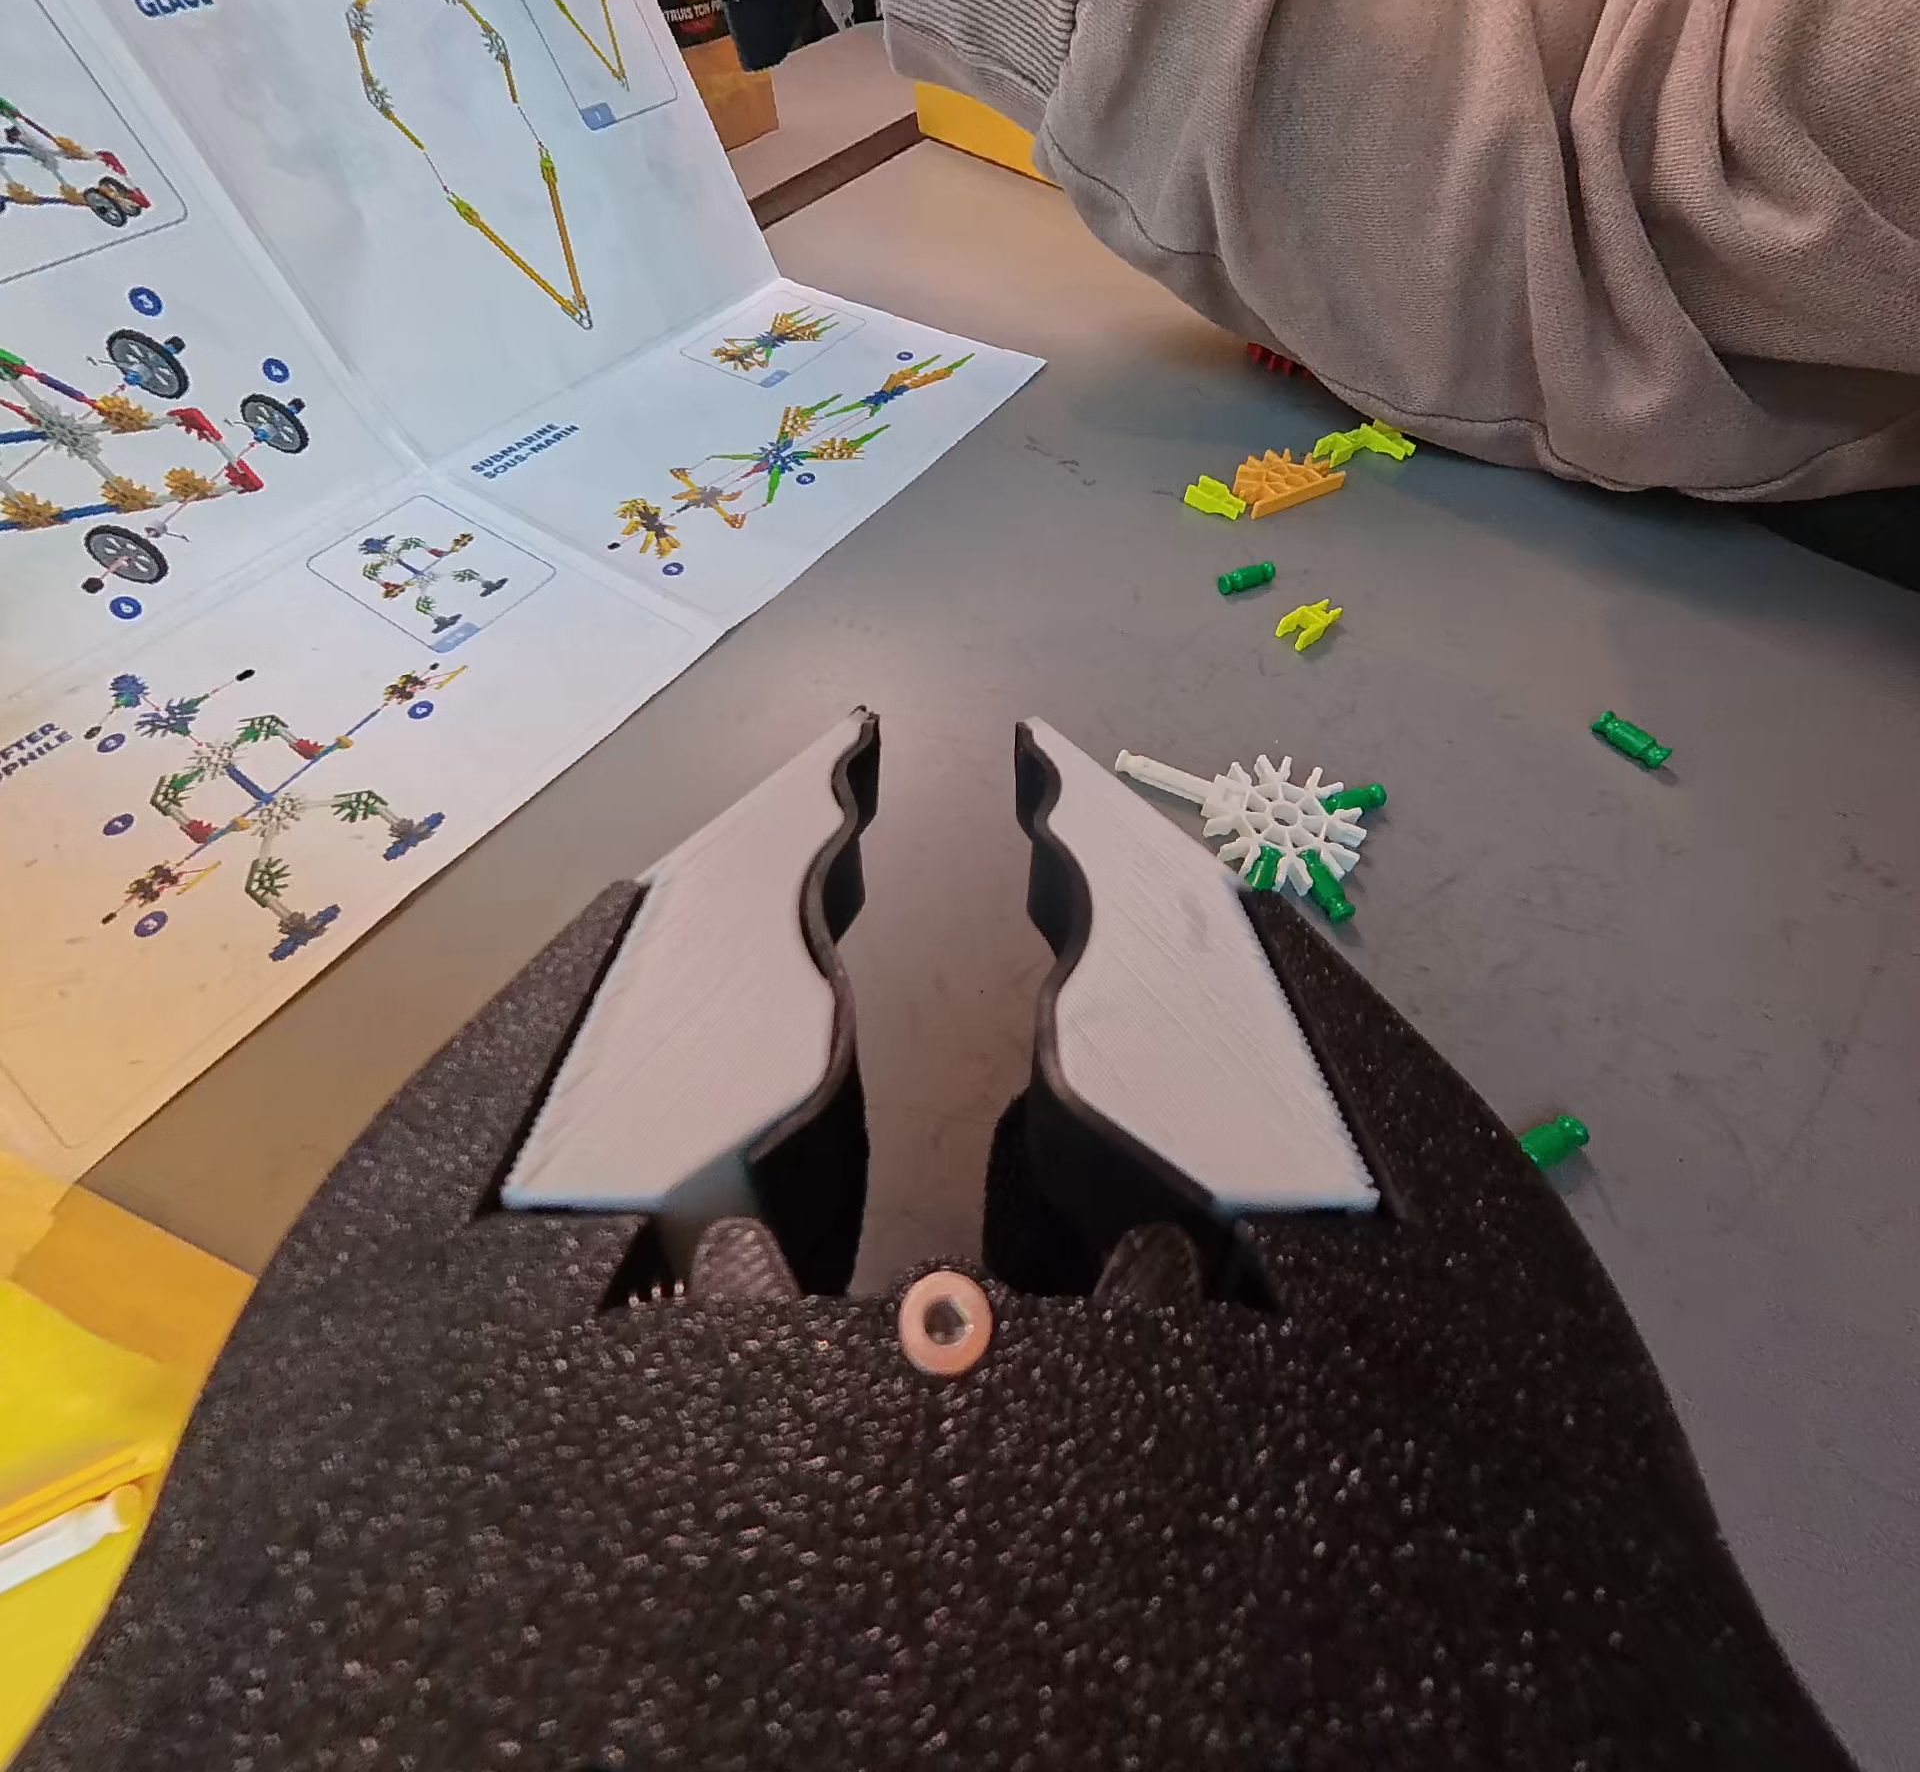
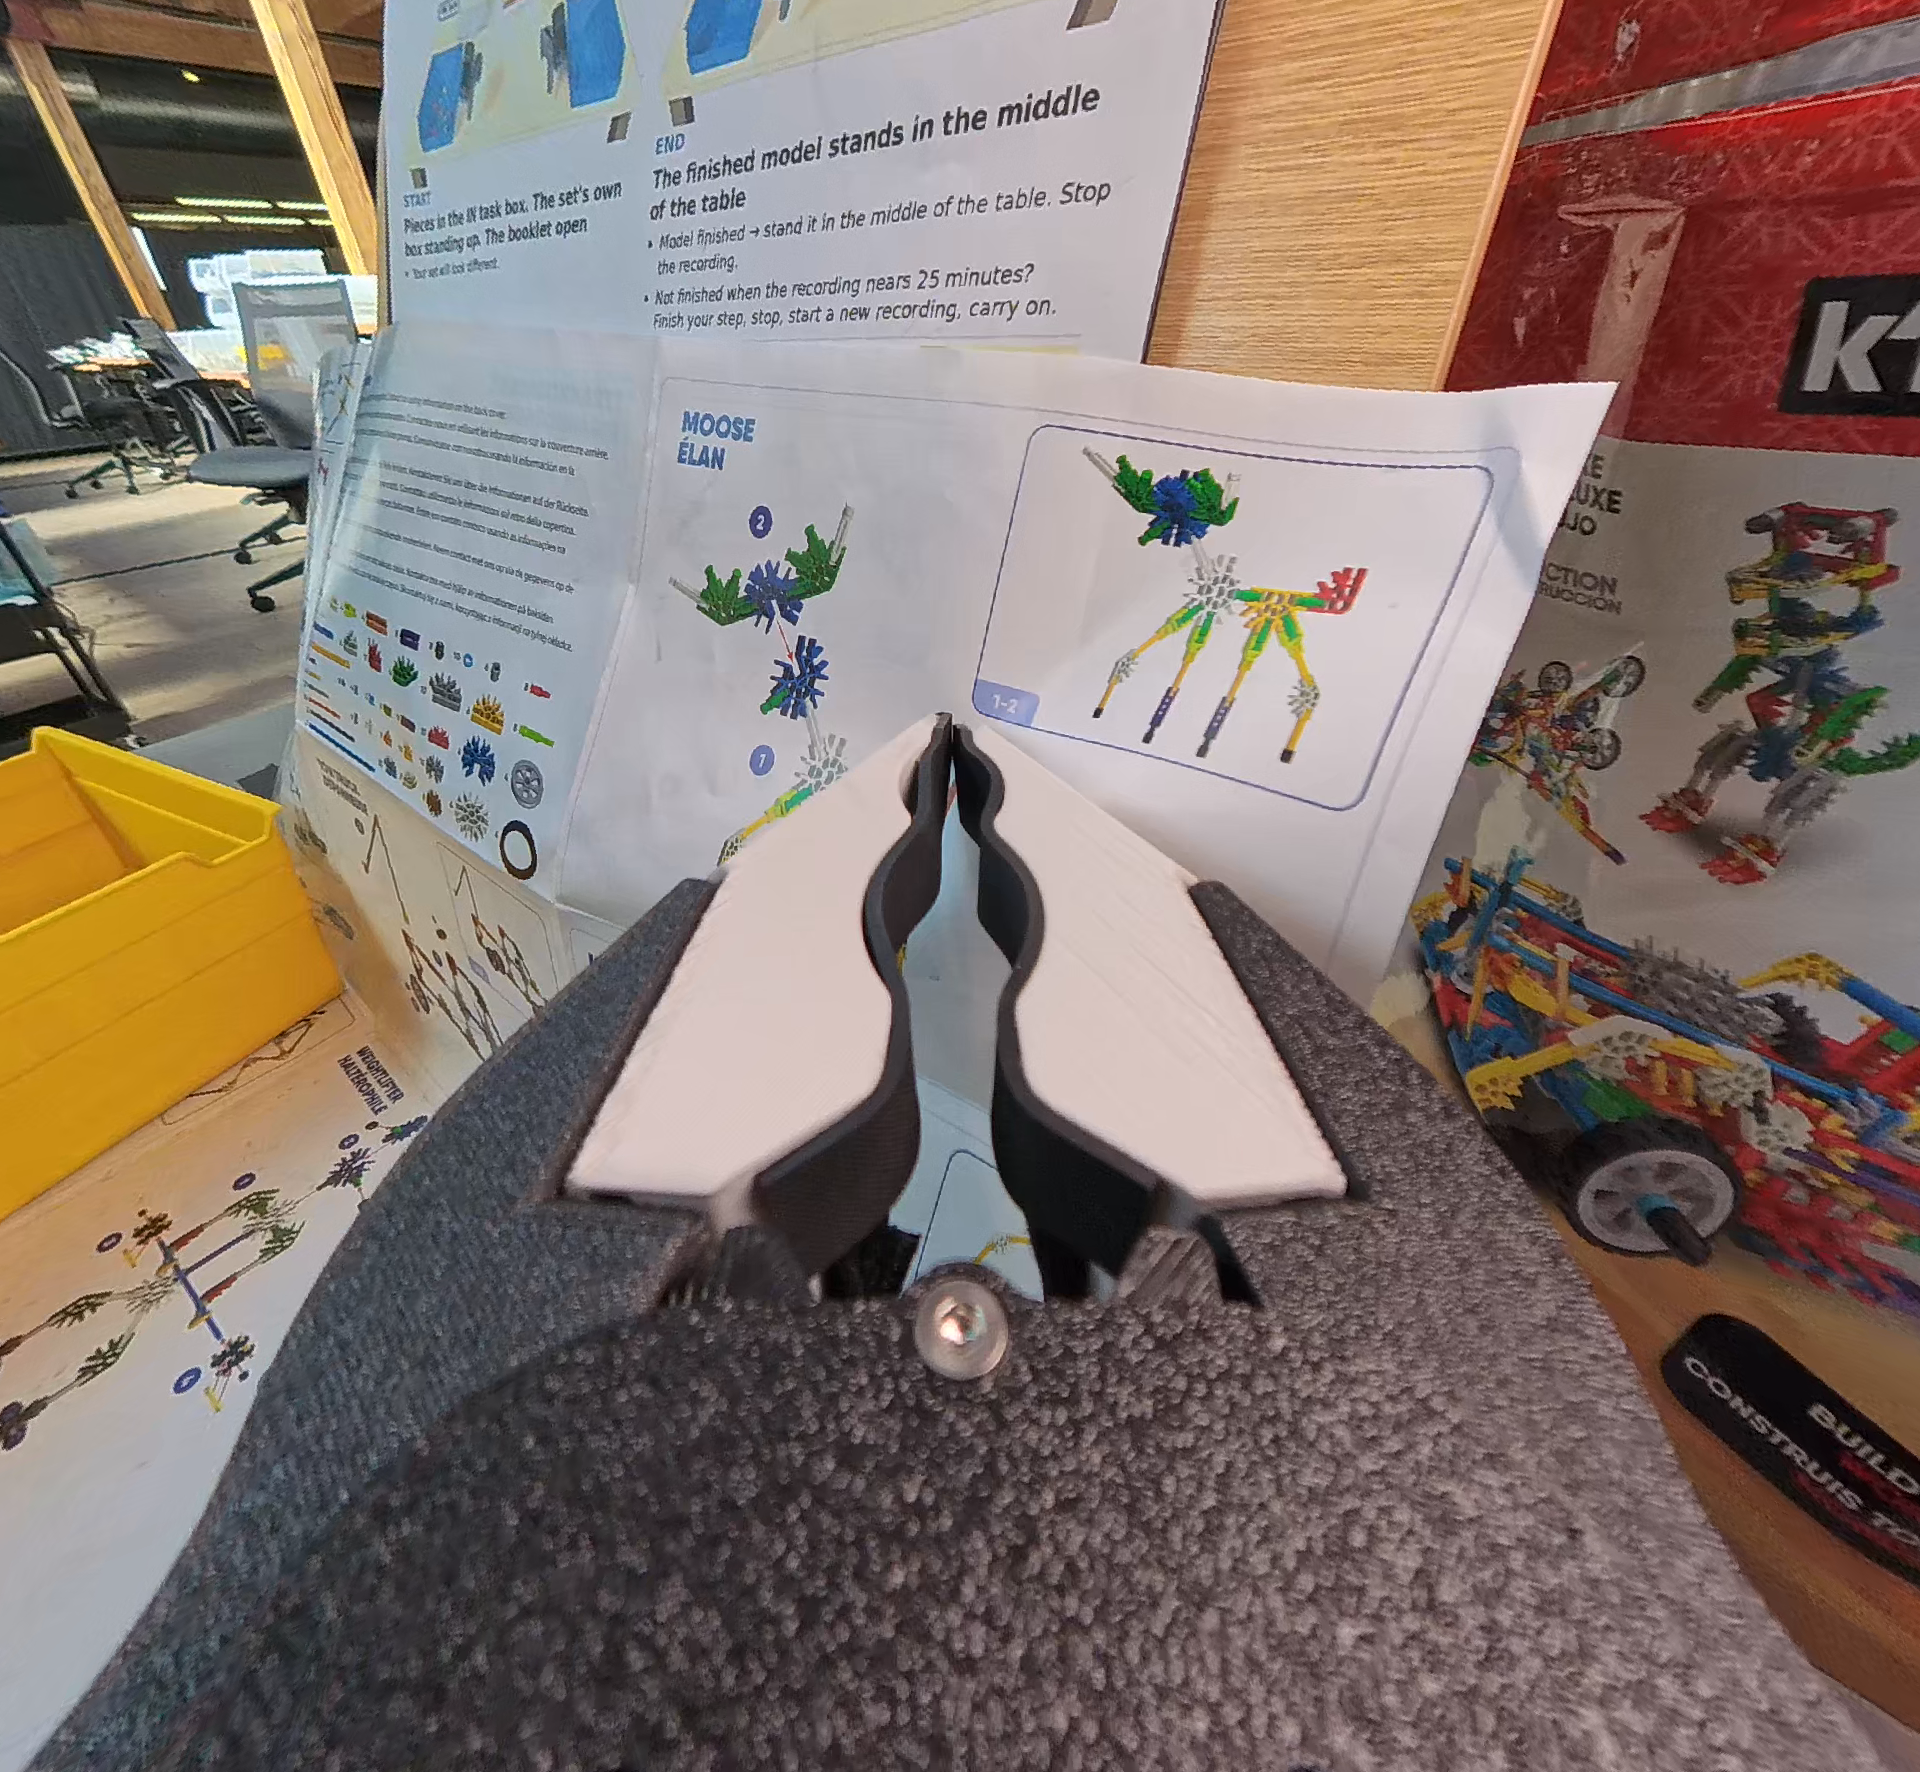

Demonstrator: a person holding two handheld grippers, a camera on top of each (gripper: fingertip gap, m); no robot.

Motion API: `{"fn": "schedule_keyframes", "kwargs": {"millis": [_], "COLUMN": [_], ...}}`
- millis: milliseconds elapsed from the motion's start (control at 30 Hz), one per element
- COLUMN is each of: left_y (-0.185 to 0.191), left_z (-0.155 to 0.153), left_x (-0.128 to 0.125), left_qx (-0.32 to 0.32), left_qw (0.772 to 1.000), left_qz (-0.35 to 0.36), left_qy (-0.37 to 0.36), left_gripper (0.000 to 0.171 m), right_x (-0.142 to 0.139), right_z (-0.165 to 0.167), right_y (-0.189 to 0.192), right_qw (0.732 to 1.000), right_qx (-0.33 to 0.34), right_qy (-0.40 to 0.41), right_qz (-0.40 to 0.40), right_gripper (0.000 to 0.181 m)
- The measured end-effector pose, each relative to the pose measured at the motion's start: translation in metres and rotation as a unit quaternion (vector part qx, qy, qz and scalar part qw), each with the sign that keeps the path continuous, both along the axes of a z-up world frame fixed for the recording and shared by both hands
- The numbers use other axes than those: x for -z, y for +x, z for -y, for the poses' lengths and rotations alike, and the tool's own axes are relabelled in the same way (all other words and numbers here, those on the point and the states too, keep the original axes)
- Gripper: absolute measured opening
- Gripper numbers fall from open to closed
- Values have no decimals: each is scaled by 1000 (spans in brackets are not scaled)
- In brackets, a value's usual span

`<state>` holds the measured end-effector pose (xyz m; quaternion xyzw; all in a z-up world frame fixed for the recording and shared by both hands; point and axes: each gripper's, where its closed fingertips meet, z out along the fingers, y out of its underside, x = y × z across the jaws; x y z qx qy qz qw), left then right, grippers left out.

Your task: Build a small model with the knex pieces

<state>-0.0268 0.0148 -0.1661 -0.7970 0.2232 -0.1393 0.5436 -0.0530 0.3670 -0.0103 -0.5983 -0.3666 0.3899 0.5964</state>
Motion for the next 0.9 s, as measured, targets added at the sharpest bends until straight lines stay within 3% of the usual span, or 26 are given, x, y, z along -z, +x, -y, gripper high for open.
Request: {"fn": "schedule_keyframes", "kwargs": {"millis": [900], "left_y": [0], "left_z": [-1], "left_x": [1], "left_qx": [-1], "left_qw": [1000], "left_qz": [-2], "left_qy": [-1], "left_gripper": [26], "right_x": [-11], "right_z": [-4], "right_y": [11], "right_qw": [1000], "right_qx": [8], "right_qy": [11], "right_qz": [-19], "right_gripper": [0]}}
